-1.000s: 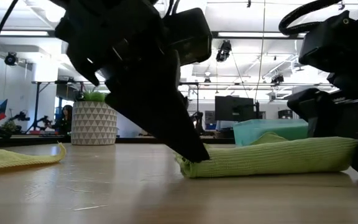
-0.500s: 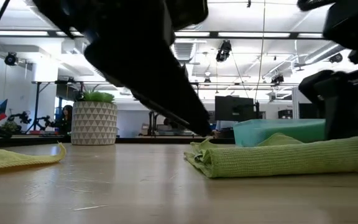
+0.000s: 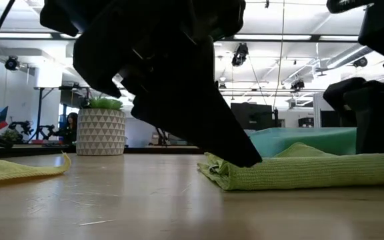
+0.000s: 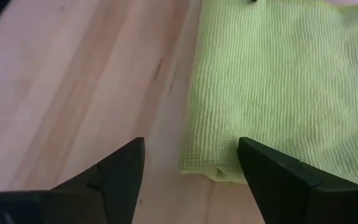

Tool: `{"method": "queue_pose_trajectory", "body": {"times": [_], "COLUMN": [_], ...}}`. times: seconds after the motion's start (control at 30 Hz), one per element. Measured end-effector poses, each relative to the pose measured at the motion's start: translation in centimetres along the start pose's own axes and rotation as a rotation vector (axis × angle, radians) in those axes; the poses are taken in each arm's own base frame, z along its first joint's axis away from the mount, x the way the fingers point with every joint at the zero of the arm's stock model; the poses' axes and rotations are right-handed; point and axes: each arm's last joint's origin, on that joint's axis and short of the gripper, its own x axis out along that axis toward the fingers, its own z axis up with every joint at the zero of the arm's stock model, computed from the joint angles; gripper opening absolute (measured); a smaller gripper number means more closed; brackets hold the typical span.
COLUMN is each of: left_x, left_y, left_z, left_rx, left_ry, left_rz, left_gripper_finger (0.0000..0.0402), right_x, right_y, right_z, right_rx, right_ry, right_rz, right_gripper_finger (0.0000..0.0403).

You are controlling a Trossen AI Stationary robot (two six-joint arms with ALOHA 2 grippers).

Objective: Fold microfiber towels
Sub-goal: Fold the light green towel

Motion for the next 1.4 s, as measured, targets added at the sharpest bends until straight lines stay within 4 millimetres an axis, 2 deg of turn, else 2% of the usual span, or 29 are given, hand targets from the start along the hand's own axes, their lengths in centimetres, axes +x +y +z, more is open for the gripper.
{"method": "queue_pose_trajectory", "body": {"times": [0.2, 0.37, 0.53, 0.8, 1.03, 1.17, 1.4], "left_x": [0.0, 0.1, 0.9, 1.4, 0.8, 0.2, -2.3], "left_y": [0.0, 0.0, 0.1, 0.1, 0.2, 0.2, 0.3], "left_z": [0.0, -0.2, -1.2, -1.6, -1.2, -0.8, 1.1], "left_rx": [-0.021, -0.02, -0.027, -0.108, -0.111, -0.114, -0.131], "left_ry": [0.0, 0.007, 0.051, 0.053, 0.048, 0.041, -0.02], "left_rz": [-0.001, 0.004, 0.021, 0.054, 0.046, 0.042, -0.009], "left_gripper_finger": [0.0241, 0.0241, 0.023, 0.0135, 0.002, 0.0012, 0.0004], "right_x": [-0.5, 0.1, 0.8, 1.1, 0.8, -0.2, -2.7], "right_y": [0.0, 0.0, 0.0, -0.2, -0.3, -0.2, -0.1], "right_z": [0.4, -0.1, -0.5, -0.7, -0.5, 0.2, 1.8], "right_rx": [0.006, -0.001, 0.014, 0.036, 0.089, 0.149, 0.236], "right_ry": [-0.021, 0.006, 0.029, 0.04, 0.038, 0.021, -0.053], "right_rz": [0.008, -0.002, -0.012, -0.032, -0.014, 0.054, 0.166], "right_gripper_finger": [0.025, 0.0239, 0.0218, 0.0158, 0.0062, 0.0016, 0.0014]}}
